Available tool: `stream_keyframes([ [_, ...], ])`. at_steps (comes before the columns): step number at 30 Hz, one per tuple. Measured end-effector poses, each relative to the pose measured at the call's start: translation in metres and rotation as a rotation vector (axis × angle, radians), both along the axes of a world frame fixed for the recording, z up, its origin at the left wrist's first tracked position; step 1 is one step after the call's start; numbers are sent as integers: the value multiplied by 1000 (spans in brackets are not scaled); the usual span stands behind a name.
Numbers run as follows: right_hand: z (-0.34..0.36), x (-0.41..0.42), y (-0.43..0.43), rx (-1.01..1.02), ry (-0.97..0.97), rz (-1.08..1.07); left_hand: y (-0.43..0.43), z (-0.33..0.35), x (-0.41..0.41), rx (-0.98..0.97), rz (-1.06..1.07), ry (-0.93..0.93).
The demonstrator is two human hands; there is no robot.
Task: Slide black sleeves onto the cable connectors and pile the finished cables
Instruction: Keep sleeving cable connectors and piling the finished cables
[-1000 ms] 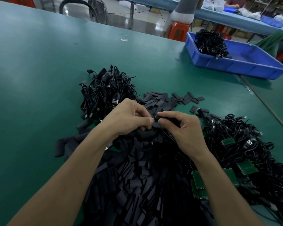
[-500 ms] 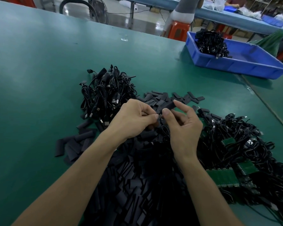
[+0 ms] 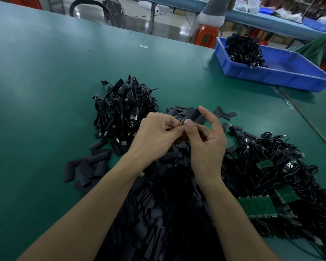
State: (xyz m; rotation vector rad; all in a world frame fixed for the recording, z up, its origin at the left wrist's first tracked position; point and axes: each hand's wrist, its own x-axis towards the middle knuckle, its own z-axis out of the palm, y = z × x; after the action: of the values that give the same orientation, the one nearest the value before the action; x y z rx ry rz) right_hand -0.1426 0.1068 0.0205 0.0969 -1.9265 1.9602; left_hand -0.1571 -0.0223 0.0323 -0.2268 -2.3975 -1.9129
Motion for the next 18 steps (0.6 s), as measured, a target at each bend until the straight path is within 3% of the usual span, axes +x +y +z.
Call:
stream_keyframes([
  [4, 7, -7, 1, -111, -34, -29, 0, 6, 1, -80, 0, 19],
  [8, 20, -16, 7, -275, -33, -39, -8, 9, 1, -359, -127, -45],
  [10, 27, -20, 12, -283, -14, -11, -11, 11, 1, -404, -132, -41],
  [13, 32, -23, 23, -128, -61, 36, -15, 14, -1, -387, 18, 73],
  [18, 20, -14, 47, 397, -352, 189, -41, 21, -21, -239, 419, 140],
])
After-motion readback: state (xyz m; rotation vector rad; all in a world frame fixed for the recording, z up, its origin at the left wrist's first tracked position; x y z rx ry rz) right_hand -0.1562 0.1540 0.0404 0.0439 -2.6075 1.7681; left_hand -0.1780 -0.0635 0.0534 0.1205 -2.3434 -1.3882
